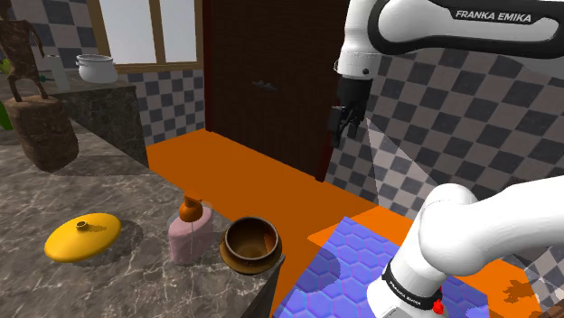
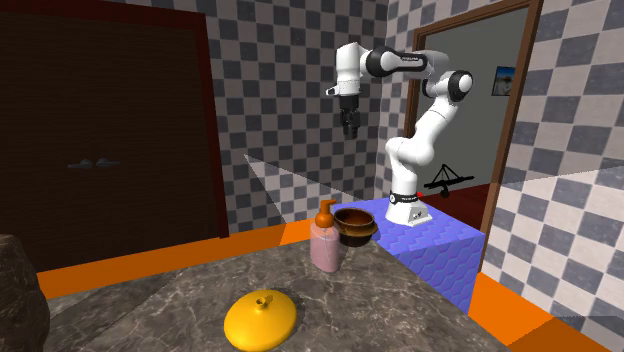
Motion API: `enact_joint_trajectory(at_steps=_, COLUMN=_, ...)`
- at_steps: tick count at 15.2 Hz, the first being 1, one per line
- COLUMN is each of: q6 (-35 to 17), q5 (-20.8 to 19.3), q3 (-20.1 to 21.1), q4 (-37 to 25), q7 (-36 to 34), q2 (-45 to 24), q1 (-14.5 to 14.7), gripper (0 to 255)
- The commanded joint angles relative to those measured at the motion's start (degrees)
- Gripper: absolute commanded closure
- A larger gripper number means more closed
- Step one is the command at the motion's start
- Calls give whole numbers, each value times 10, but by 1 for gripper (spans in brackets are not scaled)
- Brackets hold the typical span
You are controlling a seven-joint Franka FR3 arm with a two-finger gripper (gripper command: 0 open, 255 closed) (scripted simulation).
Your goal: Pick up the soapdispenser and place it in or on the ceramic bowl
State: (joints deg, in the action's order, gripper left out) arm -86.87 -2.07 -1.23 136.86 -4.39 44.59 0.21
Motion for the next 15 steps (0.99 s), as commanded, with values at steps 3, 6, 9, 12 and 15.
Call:
enact_joint_trajectory(at_steps=3, q6=-22, q5=13, q3=25, q4=0, q7=-28, q2=-19, q1=8, gripper=0)
enact_joint_trajectory(at_steps=6, q6=-55, q5=29, q3=61, q4=-5, q7=-69, q2=-54, q1=18, gripper=0)
enact_joint_trajectory(at_steps=9, q6=-87, q5=40, q3=97, q4=-18, q7=-109, q2=-96, q1=27, gripper=0)
enact_joint_trajectory(at_steps=12, q6=-117, q5=45, q3=132, q4=-38, q7=-151, q2=-143, q1=33, gripper=0)
enact_joint_trajectory(at_steps=15, q6=-144, q5=43, q3=167, q4=-64, q7=-193, q2=-195, q1=37, gripper=0)
